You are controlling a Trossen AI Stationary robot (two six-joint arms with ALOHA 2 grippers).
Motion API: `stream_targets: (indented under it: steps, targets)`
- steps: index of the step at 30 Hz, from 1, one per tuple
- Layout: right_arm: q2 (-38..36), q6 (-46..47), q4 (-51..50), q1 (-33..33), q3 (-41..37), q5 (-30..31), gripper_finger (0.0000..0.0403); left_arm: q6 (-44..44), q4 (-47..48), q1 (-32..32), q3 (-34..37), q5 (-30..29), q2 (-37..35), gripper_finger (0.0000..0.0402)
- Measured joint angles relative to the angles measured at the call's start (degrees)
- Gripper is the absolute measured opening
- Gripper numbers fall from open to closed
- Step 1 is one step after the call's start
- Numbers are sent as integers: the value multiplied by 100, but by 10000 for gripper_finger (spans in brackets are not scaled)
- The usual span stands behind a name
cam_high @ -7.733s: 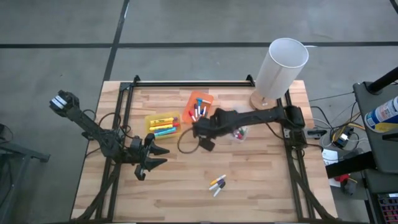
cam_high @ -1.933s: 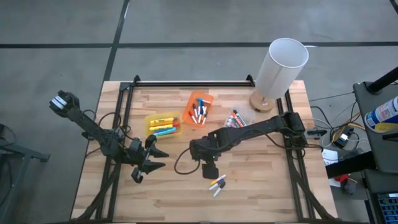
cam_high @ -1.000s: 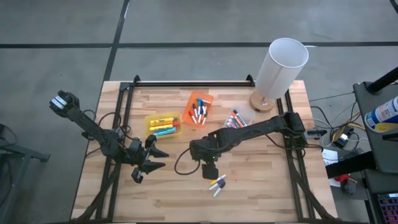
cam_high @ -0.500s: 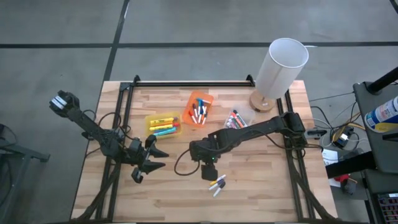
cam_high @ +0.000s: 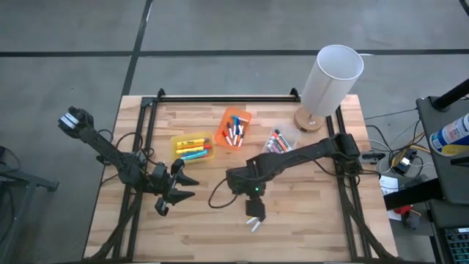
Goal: Pick & Place Markers
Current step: Put the yellow pen into the orange bin
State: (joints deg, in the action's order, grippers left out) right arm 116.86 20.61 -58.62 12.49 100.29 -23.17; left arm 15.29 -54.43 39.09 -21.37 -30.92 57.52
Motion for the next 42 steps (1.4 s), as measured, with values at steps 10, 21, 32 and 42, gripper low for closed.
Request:
stream_targets:
  steps: [10,21,32,42]
  targets:
    - [15,-735,-333,718,-122,697,203,-4,0,0,0,0,0,179]
    - [15,-790,113,1167,-712,2189,203,-13,2,0,2,1,0,179]
    - [19,-943,554,1163,-1487,2329,188,-13,2,0,2,1,0,179]
    - [19,-1092,1180,1150,-1837,2476,146,-24,2,0,4,0,0,179]
